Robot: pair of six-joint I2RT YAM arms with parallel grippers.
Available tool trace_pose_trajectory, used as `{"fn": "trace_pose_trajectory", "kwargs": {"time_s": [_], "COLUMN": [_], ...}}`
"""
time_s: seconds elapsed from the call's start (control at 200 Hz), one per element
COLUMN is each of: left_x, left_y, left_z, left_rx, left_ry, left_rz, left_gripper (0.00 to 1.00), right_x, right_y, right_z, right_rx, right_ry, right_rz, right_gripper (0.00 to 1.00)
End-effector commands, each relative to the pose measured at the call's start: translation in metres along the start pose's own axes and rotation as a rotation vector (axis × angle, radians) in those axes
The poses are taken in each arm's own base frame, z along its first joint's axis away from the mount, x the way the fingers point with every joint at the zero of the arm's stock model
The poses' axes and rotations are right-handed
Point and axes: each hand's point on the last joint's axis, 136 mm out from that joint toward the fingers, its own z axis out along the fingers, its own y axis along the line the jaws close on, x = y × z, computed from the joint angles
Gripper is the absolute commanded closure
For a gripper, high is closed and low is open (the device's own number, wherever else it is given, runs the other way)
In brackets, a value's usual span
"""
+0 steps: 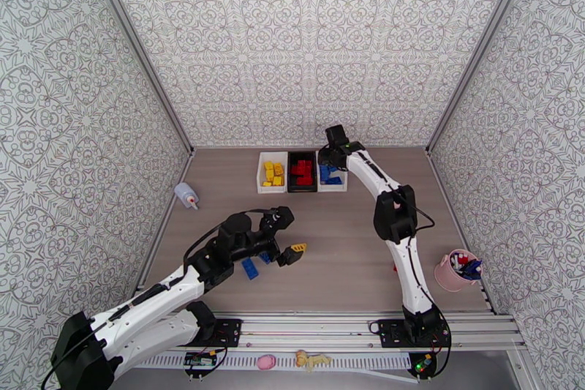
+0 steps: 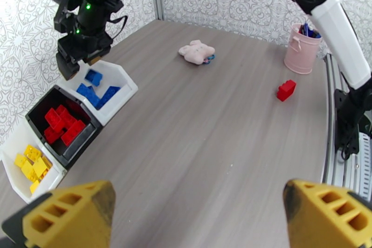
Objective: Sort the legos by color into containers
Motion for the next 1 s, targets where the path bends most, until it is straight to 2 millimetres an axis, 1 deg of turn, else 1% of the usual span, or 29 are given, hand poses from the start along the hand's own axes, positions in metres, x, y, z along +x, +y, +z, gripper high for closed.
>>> {"fn": "trace_pose_trajectory", "kwargs": {"time_s": [0.0, 0.015, 0.065, 0.08, 0.17, 0.22, 0.29, 0.345, 0.45, 0.52, 0.59, 0.675, 0.72, 0.85, 0.995], "left_x": [0.005, 0.005, 0.006, 0.007, 0.012, 0.015, 0.022, 0.028, 0.043, 0.056, 0.074, 0.097, 0.105, 0.127, 0.154], "left_y": [0.008, 0.01, 0.014, 0.02, 0.032, 0.038, 0.047, 0.055, 0.072, 0.082, 0.087, 0.089, 0.087, 0.076, 0.064], "left_z": [-0.004, -0.004, -0.005, -0.006, -0.009, -0.011, -0.015, -0.018, -0.031, -0.043, -0.056, -0.072, -0.077, -0.094, -0.115], "left_rx": [-0.043, -0.055, -0.077, -0.109, -0.183, -0.221, -0.282, -0.335, -0.491, -0.6, -0.705, -0.804, -0.826, -0.881, -0.951], "left_ry": [0.009, 0.011, 0.017, 0.022, 0.044, 0.057, 0.082, 0.105, 0.164, 0.215, 0.277, 0.341, 0.36, 0.445, 0.507], "left_rz": [-0.04, -0.044, -0.066, -0.073, -0.126, -0.166, -0.238, -0.297, -0.437, -0.547, -0.655, -0.788, -0.843, -0.925, -1.021], "left_gripper": [0.0, 0.0, 0.0, 0.0, 0.0, 0.0, 0.0, 0.0, 0.0, 0.0, 0.0, 0.0, 0.0, 0.0, 0.0], "right_x": [-0.031, -0.033, -0.032, -0.031, -0.03, -0.025, -0.02, -0.011, 0.005, 0.023, 0.042, 0.065, 0.075, 0.099, 0.127], "right_y": [0.004, 0.006, 0.006, 0.007, 0.01, 0.011, 0.015, 0.017, 0.027, 0.033, 0.041, 0.052, 0.057, 0.071, 0.082], "right_z": [-0.047, -0.052, -0.059, -0.063, -0.084, -0.095, -0.114, -0.126, -0.152, -0.166, -0.178, -0.193, -0.2, -0.22, -0.232], "right_rx": [-0.045, -0.054, -0.073, -0.08, -0.128, -0.157, -0.206, -0.236, -0.299, -0.333, -0.368, -0.411, -0.428, -0.481, -0.528], "right_ry": [-0.108, -0.121, -0.138, -0.144, -0.19, -0.21, -0.256, -0.283, -0.33, -0.345, -0.34, -0.327, -0.32, -0.305, -0.279], "right_rz": [0.008, 0.009, 0.005, 0.004, -0.016, -0.033, -0.059, -0.085, -0.151, -0.203, -0.257, -0.332, -0.362, -0.44, -0.537], "right_gripper": [0.32, 0.31, 0.28, 0.27, 0.21, 0.18, 0.14, 0.11, 0.07, 0.04, 0.02, 0.0, 0.0, 0.0, 0.0]}}
